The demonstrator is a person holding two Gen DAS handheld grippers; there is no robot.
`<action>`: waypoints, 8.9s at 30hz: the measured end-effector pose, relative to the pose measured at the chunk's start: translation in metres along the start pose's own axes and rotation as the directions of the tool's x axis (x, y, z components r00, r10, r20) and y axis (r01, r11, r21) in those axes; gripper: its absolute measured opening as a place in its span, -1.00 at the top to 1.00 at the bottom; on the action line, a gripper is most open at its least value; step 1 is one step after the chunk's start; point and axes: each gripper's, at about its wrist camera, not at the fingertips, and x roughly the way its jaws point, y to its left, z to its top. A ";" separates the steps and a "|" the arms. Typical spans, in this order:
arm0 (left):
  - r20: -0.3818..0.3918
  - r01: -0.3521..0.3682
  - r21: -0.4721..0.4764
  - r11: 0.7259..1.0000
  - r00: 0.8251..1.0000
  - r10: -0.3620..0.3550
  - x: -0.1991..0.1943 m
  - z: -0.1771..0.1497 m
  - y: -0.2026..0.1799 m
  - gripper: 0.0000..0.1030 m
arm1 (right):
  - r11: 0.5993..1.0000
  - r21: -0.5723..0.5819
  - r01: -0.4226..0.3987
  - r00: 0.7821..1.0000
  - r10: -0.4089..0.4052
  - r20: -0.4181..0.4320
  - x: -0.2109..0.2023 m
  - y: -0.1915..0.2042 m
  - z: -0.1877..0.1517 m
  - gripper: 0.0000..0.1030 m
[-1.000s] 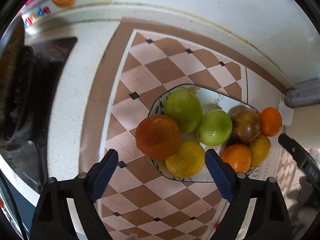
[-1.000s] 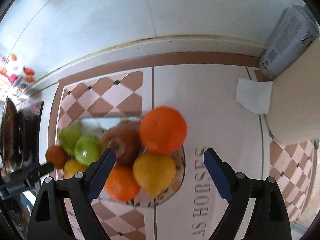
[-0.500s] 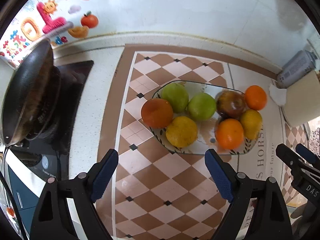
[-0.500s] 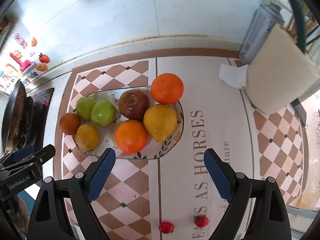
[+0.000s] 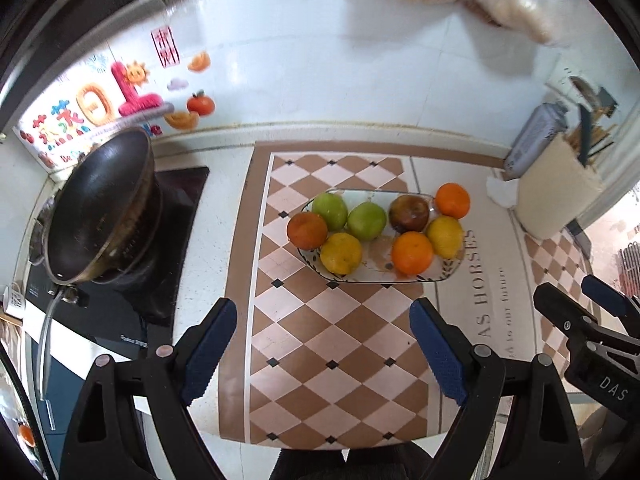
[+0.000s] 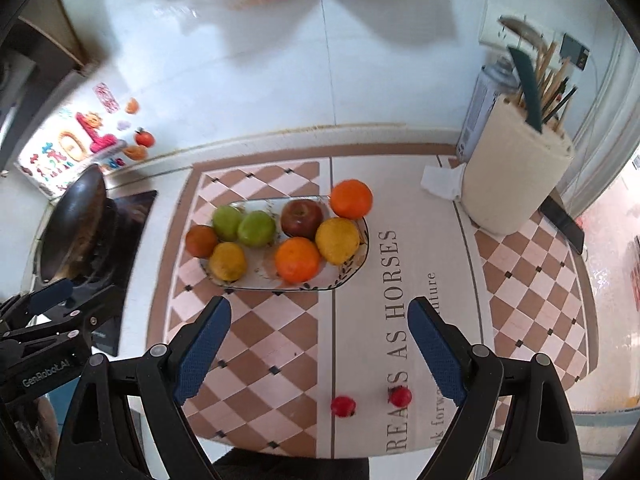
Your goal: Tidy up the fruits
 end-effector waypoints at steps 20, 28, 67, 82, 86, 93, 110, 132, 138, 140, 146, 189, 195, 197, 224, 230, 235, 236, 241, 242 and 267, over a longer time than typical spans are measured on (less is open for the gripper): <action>0.126 0.033 0.045 0.998 0.991 -0.039 -0.091 -0.034 -0.012 -0.72 | 0.999 0.002 -0.043 0.986 0.042 0.164 -0.133 0.012 -0.038 -0.79; 0.123 0.049 0.059 0.997 0.991 -0.056 -0.096 -0.041 -0.013 -0.72 | 0.998 0.031 -0.058 0.987 0.053 0.149 -0.134 0.013 -0.046 -0.79; -0.484 0.057 0.069 0.996 0.875 -0.016 0.175 -0.105 -0.147 -0.99 | 0.984 0.130 -0.124 0.902 0.167 -0.397 0.173 -0.149 -0.138 0.38; -0.542 0.182 0.125 0.975 0.836 -0.087 0.196 -0.133 -0.201 0.43 | 0.974 0.199 -0.103 0.904 0.176 -0.389 0.167 -0.185 -0.138 0.37; -0.515 0.173 0.091 0.981 0.851 -0.102 0.190 -0.120 -0.181 0.43 | 0.973 0.198 -0.115 0.903 0.185 -0.386 0.167 -0.179 -0.135 0.37; -0.408 0.177 -0.143 0.974 0.886 -0.221 0.158 -0.066 -0.110 0.43 | 0.925 0.261 -0.275 0.862 0.358 -0.358 0.170 -0.144 -0.095 0.37; -0.183 0.228 -0.802 0.552 0.785 -0.591 0.228 0.006 0.028 0.42 | 0.878 0.124 -0.462 0.786 0.470 -0.401 0.247 0.016 0.089 0.37; -0.382 -0.033 -0.359 0.933 0.917 -0.115 0.196 0.026 0.002 -0.72 | 0.974 -0.099 -0.204 0.921 0.156 -0.358 0.213 -0.012 0.075 -0.80; -0.326 -0.130 -0.225 0.966 0.944 0.051 0.166 0.010 -0.007 -0.92 | 0.984 -0.133 -0.118 0.954 0.076 -0.290 0.181 -0.025 0.051 -0.80; -0.304 -0.139 -0.202 0.969 0.950 0.073 0.156 0.007 -0.010 -0.92 | 0.986 -0.126 -0.107 0.958 0.069 -0.278 0.172 -0.029 0.043 -0.80; -0.190 -0.163 -0.136 0.977 0.972 0.136 0.110 0.003 -0.017 -0.92 | 0.992 -0.098 -0.076 0.973 0.052 -0.223 0.133 -0.031 0.020 -0.81; 0.250 -0.036 -0.019 0.999 0.967 0.039 -0.187 -0.118 -0.030 -0.92 | 0.998 -0.047 -0.041 0.966 0.052 0.255 -0.242 -0.003 -0.129 -0.94; 0.239 -0.046 -0.030 0.998 0.970 0.052 -0.180 -0.118 -0.036 -0.92 | 0.997 -0.052 -0.054 0.967 0.065 0.245 -0.238 -0.007 -0.126 -0.94; 0.238 -0.045 -0.041 0.998 0.970 0.054 -0.177 -0.115 -0.036 -0.92 | 0.997 -0.050 -0.059 0.969 0.069 0.237 -0.231 -0.009 -0.122 -0.94; 0.158 -0.134 -0.093 0.987 0.976 0.148 -0.071 -0.045 -0.023 -0.99 | 0.999 -0.037 0.009 0.991 -0.004 0.131 -0.089 -0.014 -0.039 -0.94; 0.156 -0.140 -0.097 0.985 0.976 0.154 -0.064 -0.038 -0.020 -0.99 | 0.999 -0.047 0.016 0.993 -0.010 0.121 -0.079 -0.010 -0.032 -0.94; 0.154 -0.143 -0.090 0.986 0.976 0.155 -0.061 -0.035 -0.020 -0.99 | 0.999 -0.051 0.015 0.993 -0.009 0.116 -0.077 -0.008 -0.029 -0.94; 0.154 -0.143 -0.085 0.986 0.976 0.155 -0.060 -0.035 -0.021 -0.99 | 0.999 -0.051 0.018 0.993 -0.012 0.117 -0.077 -0.008 -0.029 -0.94; 0.153 -0.146 -0.077 0.986 0.976 0.157 -0.059 -0.037 -0.022 -0.99 | 0.998 -0.056 0.018 0.994 -0.011 0.112 -0.075 -0.007 -0.030 -0.94; 0.153 -0.146 -0.078 0.986 0.976 0.157 -0.060 -0.037 -0.022 -0.99 | 0.998 -0.057 0.017 0.994 -0.010 0.112 -0.074 -0.007 -0.031 -0.94; 0.172 -0.145 -0.067 0.987 0.973 0.154 -0.073 -0.045 -0.029 -0.99 | 0.998 -0.061 0.009 0.993 -0.002 0.115 -0.079 -0.007 -0.038 -0.94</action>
